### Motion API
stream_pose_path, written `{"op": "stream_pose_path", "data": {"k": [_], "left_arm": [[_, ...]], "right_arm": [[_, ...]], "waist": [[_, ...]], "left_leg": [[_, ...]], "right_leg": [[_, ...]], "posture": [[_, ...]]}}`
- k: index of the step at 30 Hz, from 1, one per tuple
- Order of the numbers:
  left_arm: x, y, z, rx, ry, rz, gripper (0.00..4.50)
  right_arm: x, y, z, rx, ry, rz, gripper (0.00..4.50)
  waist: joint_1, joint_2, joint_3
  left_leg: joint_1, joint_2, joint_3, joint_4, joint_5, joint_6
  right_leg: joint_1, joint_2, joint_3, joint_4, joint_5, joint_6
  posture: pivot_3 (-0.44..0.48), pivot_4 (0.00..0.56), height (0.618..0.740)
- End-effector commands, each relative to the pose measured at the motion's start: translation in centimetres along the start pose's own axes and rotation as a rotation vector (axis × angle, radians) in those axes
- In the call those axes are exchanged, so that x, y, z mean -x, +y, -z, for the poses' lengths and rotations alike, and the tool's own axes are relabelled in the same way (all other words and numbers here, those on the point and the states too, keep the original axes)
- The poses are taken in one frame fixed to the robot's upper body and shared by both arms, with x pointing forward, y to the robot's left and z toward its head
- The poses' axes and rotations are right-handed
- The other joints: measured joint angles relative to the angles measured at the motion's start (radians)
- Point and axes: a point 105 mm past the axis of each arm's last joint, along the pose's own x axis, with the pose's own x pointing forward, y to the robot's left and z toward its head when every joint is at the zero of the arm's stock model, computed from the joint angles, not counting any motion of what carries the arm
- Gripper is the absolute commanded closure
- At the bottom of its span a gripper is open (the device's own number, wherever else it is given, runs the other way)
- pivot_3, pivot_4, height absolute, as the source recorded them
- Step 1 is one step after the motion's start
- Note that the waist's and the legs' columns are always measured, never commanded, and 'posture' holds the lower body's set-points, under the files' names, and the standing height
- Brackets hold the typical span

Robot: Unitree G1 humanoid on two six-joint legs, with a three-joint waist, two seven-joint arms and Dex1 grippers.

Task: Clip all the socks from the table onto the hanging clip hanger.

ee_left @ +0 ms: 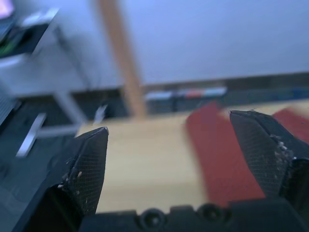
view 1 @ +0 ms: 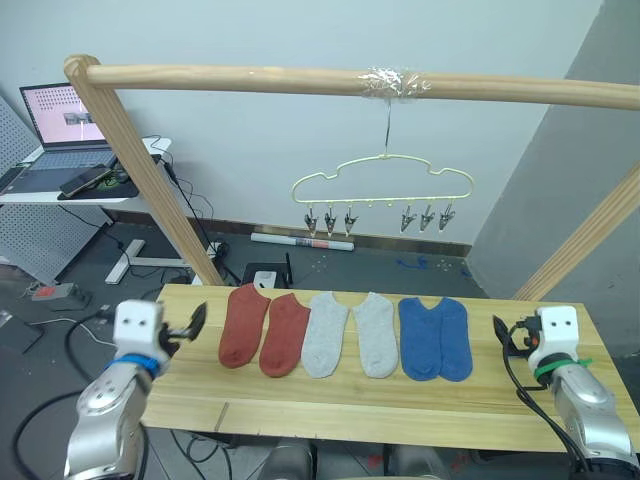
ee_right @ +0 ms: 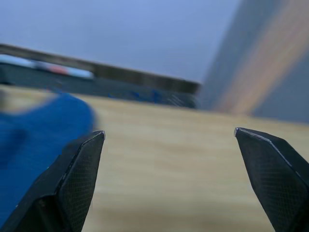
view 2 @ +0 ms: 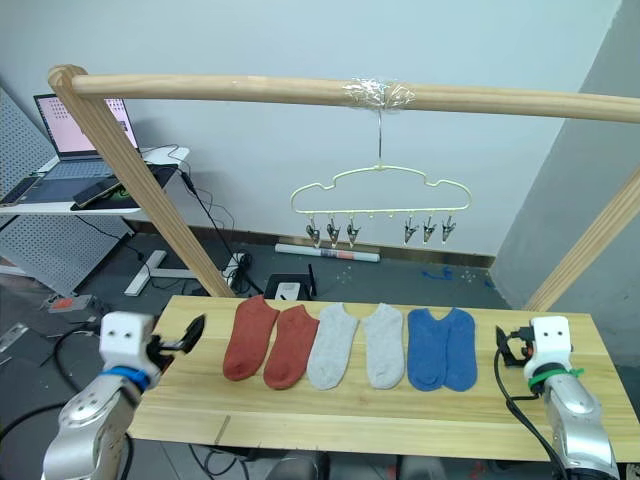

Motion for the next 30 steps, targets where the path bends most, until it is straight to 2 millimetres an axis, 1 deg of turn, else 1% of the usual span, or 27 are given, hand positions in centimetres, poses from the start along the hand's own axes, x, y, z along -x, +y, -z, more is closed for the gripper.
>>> {"op": "stream_pose_path", "data": {"k": [1, 2, 3, 5, 8, 10, 13, 17, 21, 30], "left_arm": [[-1.3, -2.9, -3.4, 0.017, -0.111, 0.089, 0.05], [-1.6, -3.4, -3.9, 0.016, -0.126, 0.097, 0.05], [-1.9, -4.0, -4.4, 0.023, -0.145, 0.109, 0.44], [-2.6, -6.0, -5.6, 0.018, -0.183, 0.164, 0.91], [-3.5, -8.2, -6.7, 0.011, -0.213, 0.218, 1.81], [-4.2, -9.3, -7.4, 0.014, -0.232, 0.241, 1.81], [-5.2, -10.6, -8.2, 0.035, -0.262, 0.26, 1.81], [-6.2, -11.7, -8.9, 0.05, -0.292, 0.263, 1.81], [-7.1, -12.1, -9.4, 0.07, -0.318, 0.232, 1.81], [-8.3, -13.2, -9.2, 0.103, -0.337, 0.21, 1.81]], "right_arm": [[-0.3, 2.0, -4.5, 0.042, -0.105, -0.151, 0.0], [-0.4, 2.5, -5.2, 0.048, -0.117, -0.181, 0.0], [-0.5, 3.1, -5.9, 0.049, -0.133, -0.211, 0.0], [-0.7, 4.5, -8.0, 0.059, -0.18, -0.288, 0.0], [-0.7, 6.6, -10.1, 0.047, -0.232, -0.401, 0.0], [-0.5, 8.2, -11.5, 0.039, -0.266, -0.483, 0.0], [0.1, 11.0, -14.1, 0.0, -0.33, -0.619, 0.0], [0.7, 13.1, -16.2, 0.004, -0.379, -0.718, 0.0], [0.8, 14.2, -17.3, 0.015, -0.397, -0.747, 0.0], [1.5, 15.1, -18.2, 0.017, -0.407, -0.783, 0.0]], "waist": [[0.0, 0.0, 0.0], [-0.002, 0.0, 0.0], [-0.004, 0.0, 0.0], [-0.007, 0.0, 0.0], [-0.01, 0.0, 0.0], [-0.015, 0.0, 0.0], [-0.023, 0.0, 0.0], [-0.028, 0.0, 0.001], [-0.028, -0.001, 0.001], [-0.034, -0.004, 0.004]], "left_leg": [[0.0, 0.0, 0.0, 0.0, 0.0, 0.0], [0.0, 0.0, 0.001, 0.0, 0.0, 0.0], [0.0, 0.0, 0.001, 0.0, 0.0, 0.0], [0.0, 0.0, 0.001, 0.001, 0.0, 0.0], [0.0, 0.0, 0.001, 0.001, 0.0, 0.0], [0.0, 0.0, 0.001, 0.001, 0.0, 0.0], [0.0, 0.0, 0.001, 0.001, 0.0, 0.0], [0.0, 0.0, 0.001, 0.001, 0.0, 0.0], [-0.001, 0.0, 0.001, 0.001, 0.0, 0.0], [-0.001, 0.0, 0.001, 0.001, 0.0, 0.0]], "right_leg": [[0.0, 0.0, 0.0, 0.0, 0.0, 0.0], [0.0, 0.0, 0.001, 0.0, 0.0, 0.001], [0.0, 0.001, 0.001, 0.0, 0.0, 0.001], [0.0, 0.001, 0.002, 0.0, 0.0, 0.001], [-0.001, 0.001, 0.002, 0.0, 0.0, 0.001], [0.0, 0.001, 0.002, 0.0, 0.001, 0.001], [0.0, 0.001, 0.002, 0.0, 0.001, 0.001], [-0.001, 0.001, 0.002, 0.0, 0.001, 0.001], [-0.001, 0.001, 0.002, -0.001, 0.001, 0.001], [-0.001, 0.001, 0.001, -0.001, 0.001, 0.001]], "posture": [[-0.013, 0.079, 0.74], [-0.019, 0.079, 0.74], [-0.027, 0.082, 0.74], [-0.033, 0.084, 0.74], [-0.04, 0.088, 0.74], [-0.052, 0.091, 0.74], [-0.061, 0.094, 0.74], [-0.076, 0.101, 0.74], [-0.095, 0.107, 0.74], [-0.121, 0.115, 0.74]]}}
